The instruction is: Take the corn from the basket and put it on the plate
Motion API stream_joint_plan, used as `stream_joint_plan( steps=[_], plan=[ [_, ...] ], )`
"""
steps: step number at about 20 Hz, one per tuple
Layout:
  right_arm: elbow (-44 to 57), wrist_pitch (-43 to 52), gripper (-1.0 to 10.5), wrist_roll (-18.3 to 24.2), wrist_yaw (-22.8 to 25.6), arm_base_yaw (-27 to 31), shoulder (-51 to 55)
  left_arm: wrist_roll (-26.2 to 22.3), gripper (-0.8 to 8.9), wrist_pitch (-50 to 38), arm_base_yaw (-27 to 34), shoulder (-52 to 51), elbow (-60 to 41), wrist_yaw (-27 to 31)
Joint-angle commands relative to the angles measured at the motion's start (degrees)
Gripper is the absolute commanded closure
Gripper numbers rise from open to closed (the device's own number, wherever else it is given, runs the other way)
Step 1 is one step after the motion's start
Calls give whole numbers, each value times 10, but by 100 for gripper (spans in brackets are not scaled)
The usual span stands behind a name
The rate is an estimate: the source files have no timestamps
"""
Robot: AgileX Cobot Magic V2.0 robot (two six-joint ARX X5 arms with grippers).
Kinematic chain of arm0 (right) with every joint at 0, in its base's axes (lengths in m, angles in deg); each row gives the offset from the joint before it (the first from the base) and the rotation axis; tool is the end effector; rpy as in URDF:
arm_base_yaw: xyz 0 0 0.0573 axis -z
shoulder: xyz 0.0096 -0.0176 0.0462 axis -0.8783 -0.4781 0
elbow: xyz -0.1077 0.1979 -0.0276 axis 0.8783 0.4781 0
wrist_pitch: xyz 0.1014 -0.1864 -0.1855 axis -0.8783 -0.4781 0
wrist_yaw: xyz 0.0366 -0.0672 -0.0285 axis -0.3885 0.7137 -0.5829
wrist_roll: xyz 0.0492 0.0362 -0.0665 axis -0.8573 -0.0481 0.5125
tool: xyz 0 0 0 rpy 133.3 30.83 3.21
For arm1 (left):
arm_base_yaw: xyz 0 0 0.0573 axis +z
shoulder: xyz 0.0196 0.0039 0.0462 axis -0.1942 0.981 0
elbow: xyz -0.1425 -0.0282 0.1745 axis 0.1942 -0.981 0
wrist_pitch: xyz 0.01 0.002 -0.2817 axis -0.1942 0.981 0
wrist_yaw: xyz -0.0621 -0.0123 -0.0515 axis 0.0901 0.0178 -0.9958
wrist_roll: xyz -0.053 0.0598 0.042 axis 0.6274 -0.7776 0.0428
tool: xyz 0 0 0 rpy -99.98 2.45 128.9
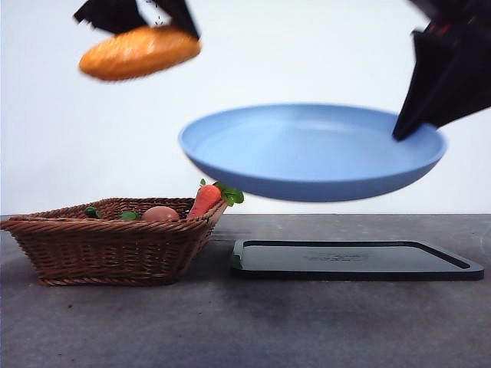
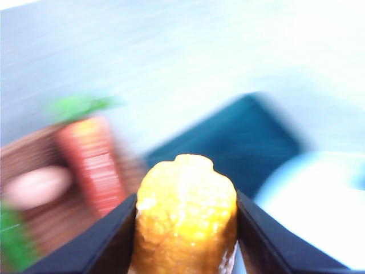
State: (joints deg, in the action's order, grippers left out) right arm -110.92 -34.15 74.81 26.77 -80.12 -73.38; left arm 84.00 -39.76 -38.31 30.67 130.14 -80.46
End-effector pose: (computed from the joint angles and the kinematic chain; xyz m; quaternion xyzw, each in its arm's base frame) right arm 0.2721 0.1257 0.1858 0.1027 0.4599 0.2858 0.8344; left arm 0.3232 -0.1929 0.3017 0.0288 0.3018 -0.3692 0.8785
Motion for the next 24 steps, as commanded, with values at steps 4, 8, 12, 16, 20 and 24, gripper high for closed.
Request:
stream_joint_plan(
  steps=[4, 8, 12, 16, 20, 24],
  plan=[
    [-10, 72, 944, -65, -61, -2, -76, -8, 636, 2, -94, 33, 11, -21],
    [-10, 89, 944, -82, -66, -2, -85, -46, 636, -2, -145, 99, 11, -21],
    [-10, 87, 944, -83, -78, -2, -85, -62, 635, -3, -167, 154, 11, -21],
    [-10, 84, 944, -83, -78, -2, -85, -63, 565, 4, -174, 174, 11, -15],
    [-10, 80, 944, -83, -78, -2, -85, -63, 460, 4, -182, 175, 11, 7],
    [-10, 80, 944, -83, -78, -2, -85, -63, 460, 4, -188, 173, 11, 7]
  ],
)
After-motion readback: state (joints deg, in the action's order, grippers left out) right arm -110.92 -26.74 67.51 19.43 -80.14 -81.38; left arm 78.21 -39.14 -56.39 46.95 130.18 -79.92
